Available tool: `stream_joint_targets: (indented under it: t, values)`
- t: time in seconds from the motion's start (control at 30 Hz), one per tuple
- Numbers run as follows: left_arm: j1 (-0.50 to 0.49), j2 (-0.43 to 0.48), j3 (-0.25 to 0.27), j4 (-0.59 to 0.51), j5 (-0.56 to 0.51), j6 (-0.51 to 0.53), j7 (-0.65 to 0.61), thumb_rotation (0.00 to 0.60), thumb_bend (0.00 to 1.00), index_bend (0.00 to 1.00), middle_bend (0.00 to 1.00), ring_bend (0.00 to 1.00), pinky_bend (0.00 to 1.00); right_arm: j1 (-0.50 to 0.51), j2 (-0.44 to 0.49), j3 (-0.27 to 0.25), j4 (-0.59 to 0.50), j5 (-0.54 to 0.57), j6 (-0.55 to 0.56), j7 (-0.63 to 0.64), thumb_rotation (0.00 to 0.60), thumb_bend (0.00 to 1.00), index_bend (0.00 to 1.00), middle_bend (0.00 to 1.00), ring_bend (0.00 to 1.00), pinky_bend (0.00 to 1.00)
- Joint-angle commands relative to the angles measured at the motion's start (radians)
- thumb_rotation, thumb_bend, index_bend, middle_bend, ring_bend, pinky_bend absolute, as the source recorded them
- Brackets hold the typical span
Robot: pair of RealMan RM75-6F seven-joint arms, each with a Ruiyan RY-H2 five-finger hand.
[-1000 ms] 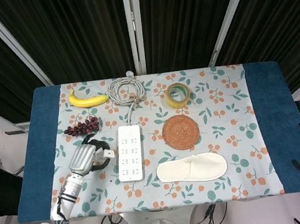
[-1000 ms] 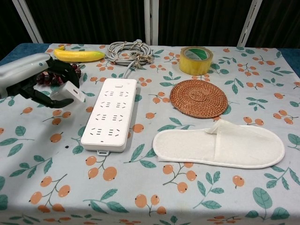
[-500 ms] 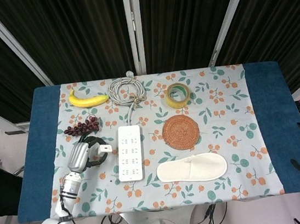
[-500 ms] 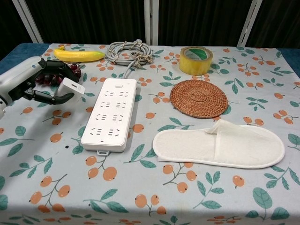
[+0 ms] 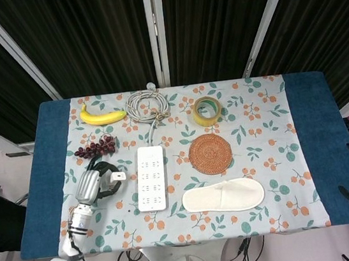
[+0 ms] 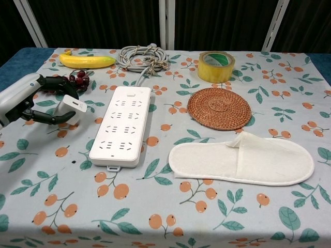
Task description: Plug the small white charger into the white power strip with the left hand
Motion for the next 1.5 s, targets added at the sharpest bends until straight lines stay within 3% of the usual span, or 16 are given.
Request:
stream_joint_targets:
  t: [0.03, 0.63, 1.1, 1.23, 1.5]
  values:
    - [0.006, 0.0, 0.001, 0.009, -0.005, 0.002, -0.007, 0.6, 0.35, 0.46, 0.44, 0.26, 0.08, -0.001, 0.0, -0.001, -0.001, 0.0, 0.001, -0.001, 0.6, 0.11, 0.0, 0.01, 0.0, 0.0]
    - [0.047, 0.04, 0.002, -0.003, -0.028, 0.007, 0.008, 0.6, 0.38, 0.43, 0.4, 0.24, 0.06, -0.006, 0.001, -0.002, -0.011, -0.007, 0.01, -0.009, 0.6, 0.11, 0.0, 0.01, 0.0, 0.0]
    - [0.043, 0.126, 0.025, -0.132, -0.014, -0.027, 0.143, 0.6, 0.38, 0.27, 0.31, 0.18, 0.06, -0.008, 0.0, -0.002, -0.005, -0.005, 0.009, -0.001, 0.6, 0.11, 0.0, 0.01, 0.0, 0.0]
    - [0.043, 0.184, 0.026, -0.204, -0.01, -0.023, 0.241, 0.6, 0.38, 0.23, 0.29, 0.18, 0.06, -0.009, 0.0, -0.002, -0.002, -0.004, 0.008, 0.001, 0.6, 0.11, 0.0, 0.01, 0.0, 0.0]
    - [0.013, 0.397, 0.004, -0.564, -0.054, -0.093, 0.705, 0.6, 0.33, 0.25, 0.28, 0.18, 0.06, -0.005, 0.0, -0.002, -0.005, -0.009, 0.006, -0.004, 0.6, 0.11, 0.0, 0.01, 0.0, 0.0]
